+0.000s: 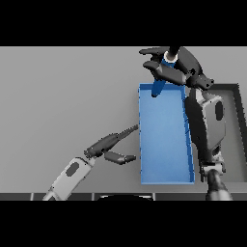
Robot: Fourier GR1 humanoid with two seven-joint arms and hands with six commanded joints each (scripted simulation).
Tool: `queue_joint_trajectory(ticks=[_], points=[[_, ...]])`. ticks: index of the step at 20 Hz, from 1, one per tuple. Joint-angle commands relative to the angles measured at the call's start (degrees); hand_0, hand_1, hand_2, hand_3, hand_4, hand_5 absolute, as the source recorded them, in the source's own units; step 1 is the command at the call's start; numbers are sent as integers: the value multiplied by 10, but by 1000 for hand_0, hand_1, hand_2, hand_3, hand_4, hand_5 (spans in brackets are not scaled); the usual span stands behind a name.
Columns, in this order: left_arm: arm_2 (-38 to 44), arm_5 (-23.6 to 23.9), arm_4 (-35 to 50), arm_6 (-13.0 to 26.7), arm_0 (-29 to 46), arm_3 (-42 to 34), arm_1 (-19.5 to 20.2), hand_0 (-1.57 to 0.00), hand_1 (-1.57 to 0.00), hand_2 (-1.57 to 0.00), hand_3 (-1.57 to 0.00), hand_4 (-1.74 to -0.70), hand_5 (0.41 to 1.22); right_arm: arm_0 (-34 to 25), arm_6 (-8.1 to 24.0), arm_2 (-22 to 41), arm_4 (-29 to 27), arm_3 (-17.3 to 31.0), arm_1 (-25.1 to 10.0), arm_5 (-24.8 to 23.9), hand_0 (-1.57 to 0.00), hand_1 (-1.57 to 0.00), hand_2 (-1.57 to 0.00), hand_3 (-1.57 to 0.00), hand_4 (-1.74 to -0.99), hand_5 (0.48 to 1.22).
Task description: Pick up the blue pipe and place it into the blue bin.
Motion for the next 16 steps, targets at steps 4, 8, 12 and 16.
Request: queue_joint_trajectory(ticks=[4, 8, 12, 16], points=[[8, 3, 3, 6, 2, -6, 8, 1, 1, 1, 1, -827, 463, 44, 4, -37, 36, 66, -14, -4, -1571, -1571, -1571, -1571, -1499, 1221], [10, 3, 2, 8, -4, -7, 9, 1, 1, 1, 1, -828, 463, 117, 27, -52, 57, 76, -14, -5, -1571, -1571, -1571, -1571, -1499, 1221], [7, 0, -3, -3, 3, -2, 13, 1, 1, 1, 1, -828, 469, 196, 60, -41, 91, 65, -10, -47, -1571, -1571, -1571, -1571, -1499, 1221], [5, -2, -1, -1, 5, -9, 15, 1, 1, 1, 1, -826, 470, 253, 60, 39, 64, 79, -61, -108, -1571, -1571, -1571, -1080, -1586, 1221]])
